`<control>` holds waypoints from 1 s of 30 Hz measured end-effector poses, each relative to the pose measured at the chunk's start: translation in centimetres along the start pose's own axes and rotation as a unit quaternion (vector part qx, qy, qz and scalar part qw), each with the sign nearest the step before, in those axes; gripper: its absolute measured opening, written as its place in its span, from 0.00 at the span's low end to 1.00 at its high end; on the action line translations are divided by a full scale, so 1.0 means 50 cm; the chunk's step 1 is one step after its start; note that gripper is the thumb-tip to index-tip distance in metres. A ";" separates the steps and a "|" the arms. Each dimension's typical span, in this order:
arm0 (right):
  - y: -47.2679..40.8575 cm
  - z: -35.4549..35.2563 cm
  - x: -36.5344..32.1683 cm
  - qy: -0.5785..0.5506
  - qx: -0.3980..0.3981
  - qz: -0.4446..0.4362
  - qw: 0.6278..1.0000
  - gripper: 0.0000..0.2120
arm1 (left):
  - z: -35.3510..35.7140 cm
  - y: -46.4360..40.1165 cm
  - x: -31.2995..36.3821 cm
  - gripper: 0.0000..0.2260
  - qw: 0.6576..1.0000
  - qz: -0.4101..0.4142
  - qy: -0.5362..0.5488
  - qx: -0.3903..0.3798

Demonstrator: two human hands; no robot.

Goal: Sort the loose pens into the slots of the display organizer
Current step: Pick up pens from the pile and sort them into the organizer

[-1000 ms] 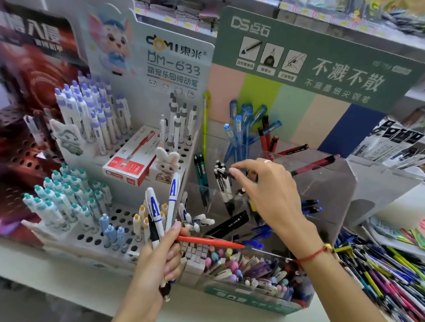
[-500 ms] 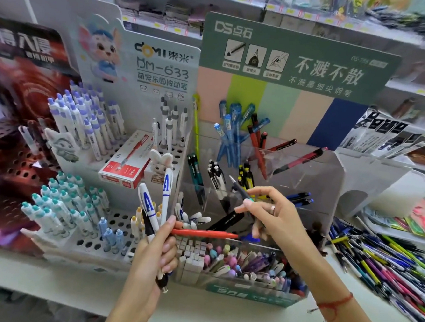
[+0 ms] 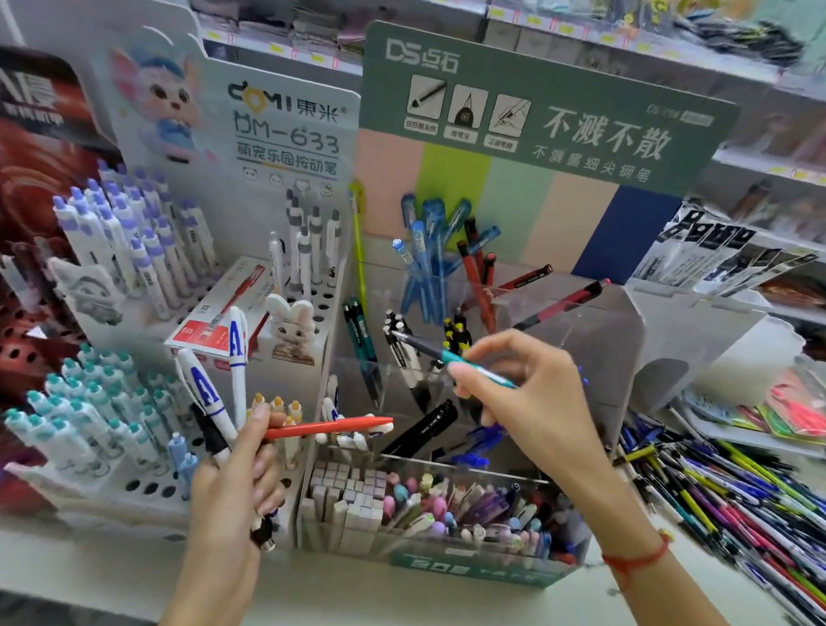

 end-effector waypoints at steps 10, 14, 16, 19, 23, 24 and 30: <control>-0.160 0.159 -0.090 0.412 -0.053 -0.082 0.906 0.08 | -0.046 0.009 0.004 0.09 1.000 0.018 -0.003 0.021; -0.172 0.179 -0.072 0.373 -0.059 -0.061 0.924 0.15 | -0.053 0.015 0.005 0.11 0.999 0.011 0.023 0.027; -0.158 0.173 -0.083 0.341 -0.026 -0.090 0.935 0.12 | -0.048 0.016 0.003 0.12 0.999 -0.003 0.042 0.015; -0.125 0.159 -0.103 0.297 0.017 -0.144 0.944 0.10 | -0.034 0.014 -0.005 0.09 0.996 -0.033 0.077 -0.022; -0.092 0.183 -0.086 0.162 -0.104 -0.104 0.976 0.14 | 0.021 0.016 -0.035 0.09 0.984 -0.107 0.072 -0.123; -0.088 0.202 -0.068 0.135 -0.167 -0.055 0.975 0.19 | 0.038 0.019 -0.043 0.10 0.980 -0.124 0.048 -0.148; -0.050 0.208 -0.028 -0.054 -0.276 0.043 0.959 0.13 | 0.117 0.043 -0.079 0.10 0.945 -0.183 -0.079 -0.261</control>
Point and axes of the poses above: each hand's wrist, its own y-axis away from the middle knuckle, its own z-axis out of the palm, x = y × z, the point moved 9 cm from there along -y, towards the middle knuckle, and after that the axes turned 9 degrees about -x, right-handed, at the moved point
